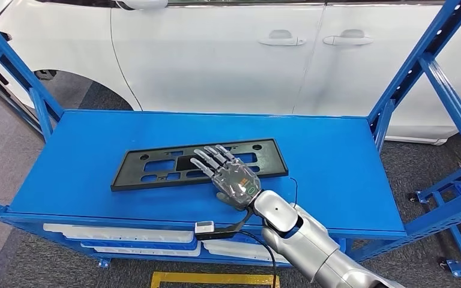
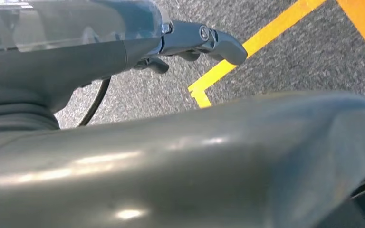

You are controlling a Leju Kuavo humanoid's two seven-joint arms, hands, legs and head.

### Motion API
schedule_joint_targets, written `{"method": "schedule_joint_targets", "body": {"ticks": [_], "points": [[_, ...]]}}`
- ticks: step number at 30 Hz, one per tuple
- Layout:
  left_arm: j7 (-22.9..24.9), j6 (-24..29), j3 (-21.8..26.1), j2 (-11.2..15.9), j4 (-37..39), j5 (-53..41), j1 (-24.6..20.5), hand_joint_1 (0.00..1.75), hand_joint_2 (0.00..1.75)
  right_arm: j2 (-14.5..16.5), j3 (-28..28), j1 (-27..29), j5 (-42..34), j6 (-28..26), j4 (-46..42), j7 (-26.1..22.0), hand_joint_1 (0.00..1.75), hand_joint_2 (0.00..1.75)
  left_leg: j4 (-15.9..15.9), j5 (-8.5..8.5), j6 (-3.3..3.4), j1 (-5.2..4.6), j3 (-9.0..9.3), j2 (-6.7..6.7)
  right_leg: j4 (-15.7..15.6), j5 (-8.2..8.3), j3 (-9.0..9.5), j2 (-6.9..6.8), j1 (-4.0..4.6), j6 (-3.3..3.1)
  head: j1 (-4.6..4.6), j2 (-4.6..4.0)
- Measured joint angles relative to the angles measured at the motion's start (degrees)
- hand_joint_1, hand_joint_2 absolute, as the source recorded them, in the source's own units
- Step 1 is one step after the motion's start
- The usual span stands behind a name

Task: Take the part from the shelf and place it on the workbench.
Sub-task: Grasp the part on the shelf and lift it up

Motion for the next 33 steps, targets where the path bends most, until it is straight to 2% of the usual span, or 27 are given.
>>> {"method": "schedule_joint_targets", "body": {"ticks": [1,3,4,5,8,10,11,13,14,15,16,18,19,20,22,25,26,28,29,30,31,32,33], "points": [[0.05,-0.11,-0.16,0.00,0.00,-0.13,-0.03,0.00,0.00,0.75,-0.28,-1.17,1.06,0.11,1.58,0.87,0.00,1.75,-1.85,1.84,-0.06,0.13,0.44,0.01,0.06,-0.12,0.13,0.05,-0.02,0.08,0.00,0.01],[0.21,-0.30,-0.55,0.00,0.01,-0.33,-0.17,0.00,0.00,2.27,-0.93,-3.85,2.85,0.32,5.02,2.14,0.00,1.75,-9.48,6.36,0.03,0.27,3.47,0.04,0.23,-0.42,0.42,0.16,0.01,0.38,0.00,0.01],[0.30,-0.37,-0.72,-0.02,0.01,-0.37,-0.30,0.00,0.00,2.98,-1.27,-5.36,3.56,0.41,6.89,2.51,0.00,1.75,-12.92,7.83,0.23,0.23,4.95,0.03,0.36,-0.56,0.46,0.23,0.10,0.63,0.00,0.01],[0.43,-0.41,-0.85,-0.05,0.01,-0.37,-0.42,0.00,0.00,3.63,-1.61,-6.81,4.08,0.40,8.86,2.70,0.00,1.75,-14.92,8.45,0.48,0.14,5.79,-0.01,0.43,-0.64,0.43,0.26,0.19,0.91,0.00,0.00],[0.71,-0.44,-1.11,-0.18,0.01,-0.36,-0.58,0.00,0.00,5.05,-2.56,-10.03,4.89,0.22,13.99,2.78,0.00,1.75,-15.90,8.52,1.47,0.03,6.14,-0.18,0.52,-0.79,0.35,0.19,0.18,1.92,0.00,0.00],[0.75,-0.44,-1.18,-0.31,0.01,-0.33,-0.60,0.00,0.00,5.62,-3.01,-11.35,5.21,0.16,16.28,2.84,0.00,1.75,-16.21,8.69,2.17,0.17,6.31,-0.16,2.53,-2.21,-0.48,0.08,0.06,2.52,0.01,0.00],[0.75,-0.44,-1.20,-0.39,0.01,-0.28,-0.65,0.00,0.00,5.87,-3.21,-12.00,5.37,0.25,17.48,3.06,0.00,1.75,-16.34,8.75,2.45,0.22,6.40,-0.11,5.29,-3.77,-1.77,0.04,-0.01,2.76,0.01,0.00],[0.76,-0.44,-1.21,-0.46,0.01,-0.14,-0.70,0.00,0.00,6.23,-3.57,-13.10,5.79,1.05,20.05,3.98,0.00,1.75,-16.33,8.66,2.77,0.14,6.40,-0.05,13.25,-7.25,-5.66,-0.02,-0.05,3.09,0.00,0.00],[0.79,-0.45,-1.22,-0.48,0.01,-0.11,-0.69,0.00,0.00,6.34,-3.74,-13.66,6.08,1.85,21.61,4.72,0.00,1.75,-16.29,8.61,2.83,0.12,6.41,-0.05,16.45,-8.12,-7.33,-0.02,-0.07,3.19,0.00,0.00],[0.84,-0.49,-1.24,-0.48,0.01,-0.18,-0.68,0.00,0.00,6.40,-3.91,-14.34,6.42,2.87,23.28,5.56,0.00,1.75,-16.22,8.55,2.87,0.11,6.42,-0.09,17.66,-7.86,-8.11,-0.03,-0.09,3.21,0.00,0.00],[0.88,-0.55,-1.30,-0.49,0.02,-0.29,-0.70,0.00,0.00,6.44,-4.12,-15.22,6.81,4.04,25.10,6.48,0.00,1.75,-16.11,8.48,2.86,0.10,6.45,-0.14,16.46,-6.47,-7.75,-0.03,-0.11,3.14,0.00,0.00],[0.94,-0.71,-1.59,-0.51,0.02,-0.68,-0.83,0.00,0.00,6.42,-4.63,-17.39,7.40,6.48,28.49,7.93,0.00,1.75,-15.81,8.20,2.67,0.06,6.49,-0.23,8.87,-2.25,-4.51,-0.09,-0.07,2.73,0.00,0.00],[0.95,-0.78,-1.81,-0.54,0.02,-0.83,-0.97,0.00,0.00,6.38,-4.90,-18.54,7.66,7.91,30.18,8.38,0.00,1.75,-15.58,8.02,2.46,-0.05,6.42,-0.26,5.10,-0.80,-2.88,-0.13,0.07,2.46,0.00,0.00],[0.96,-0.86,-2.04,-0.56,0.02,-0.94,-1.15,0.00,0.00,6.33,-5.10,-19.50,7.90,9.47,31.76,8.62,0.00,1.75,-15.42,7.89,2.24,-0.15,6.34,-0.26,2.60,-0.06,-1.82,-0.17,0.20,2.22,0.00,0.00],[0.97,-0.98,-2.41,-0.61,0.02,-1.06,-1.51,0.00,0.00,6.05,-5.34,-20.65,8.35,12.08,34.41,8.73,0.00,1.75,-15.40,7.76,1.76,-0.27,6.25,-0.26,1.27,-0.10,-1.28,-0.16,0.51,1.78,0.00,0.00],[1.08,-1.03,-2.62,-0.66,0.02,-1.14,-1.87,0.00,0.00,5.62,-5.47,-21.75,8.61,13.66,36.56,8.57,0.00,1.75,-15.14,7.18,0.94,-0.22,6.35,-0.17,0.69,0.11,-0.86,-0.08,0.13,0.93,0.00,0.00],[1.12,-1.03,-2.64,-0.65,0.02,-1.15,-1.98,0.00,0.00,5.59,-5.49,-22.18,8.65,14.28,37.02,8.51,0.00,1.75,-14.07,6.41,0.70,-0.22,5.97,-0.14,0.46,0.17,-0.66,-0.05,-0.07,0.67,0.00,0.00],[1.21,-1.01,-2.72,-0.66,0.02,-1.15,-2.21,0.00,0.00,5.56,-5.49,-22.69,8.95,16.39,37.98,8.44,0.00,1.75,-8.63,3.56,0.32,-0.05,3.53,-0.11,0.36,0.08,-0.40,-0.02,-0.10,0.33,0.00,0.00],[1.26,-0.97,-2.78,-0.66,0.02,-1.13,-2.29,0.00,0.00,5.51,-5.48,-22.94,9.36,17.71,38.52,8.48,0.14,1.75,-4.62,1.83,0.12,0.03,1.60,-0.11,0.37,-0.01,-0.31,-0.02,-0.07,0.18,0.00,0.00],[1.32,-0.89,-2.85,-0.65,0.02,-1.07,-2.31,0.00,0.00,5.46,-5.47,-23.20,9.92,18.91,39.02,8.65,0.57,1.75,-1.03,0.63,-0.03,0.12,-0.22,-0.11,0.38,-0.08,-0.21,-0.02,-0.04,0.11,0.00,0.00],[1.34,-0.78,-2.91,-0.64,0.02,-0.98,-2.30,0.00,0.00,5.40,-5.46,-23.50,10.54,19.90,39.48,8.97,1.01,1.75,0.96,0.42,-0.11,0.16,-1.34,-0.10,0.39,-0.15,-0.09,-0.01,-0.01,0.10,0.00,0.00],[1.31,-0.63,-2.96,-0.64,0.02,-0.80,-2.29,0.00,0.00,5.34,-5.45,-23.85,11.10,20.79,39.96,9.49,1.44,1.75,0.64,1.40,-0.13,0.18,-1.33,-0.10,0.39,-0.23,0.07,0.00,0.00,0.13,0.00,0.00],[1.21,-0.49,-3.00,-0.63,0.02,-0.64,-2.30,0.00,0.00,5.29,-5.44,-24.16,11.44,21.45,40.40,10.10,1.75,1.75,-2.10,3.36,-0.06,0.19,-0.13,-0.09,0.40,-0.33,0.29,0.02,0.00,0.23,0.00,0.00]]}}
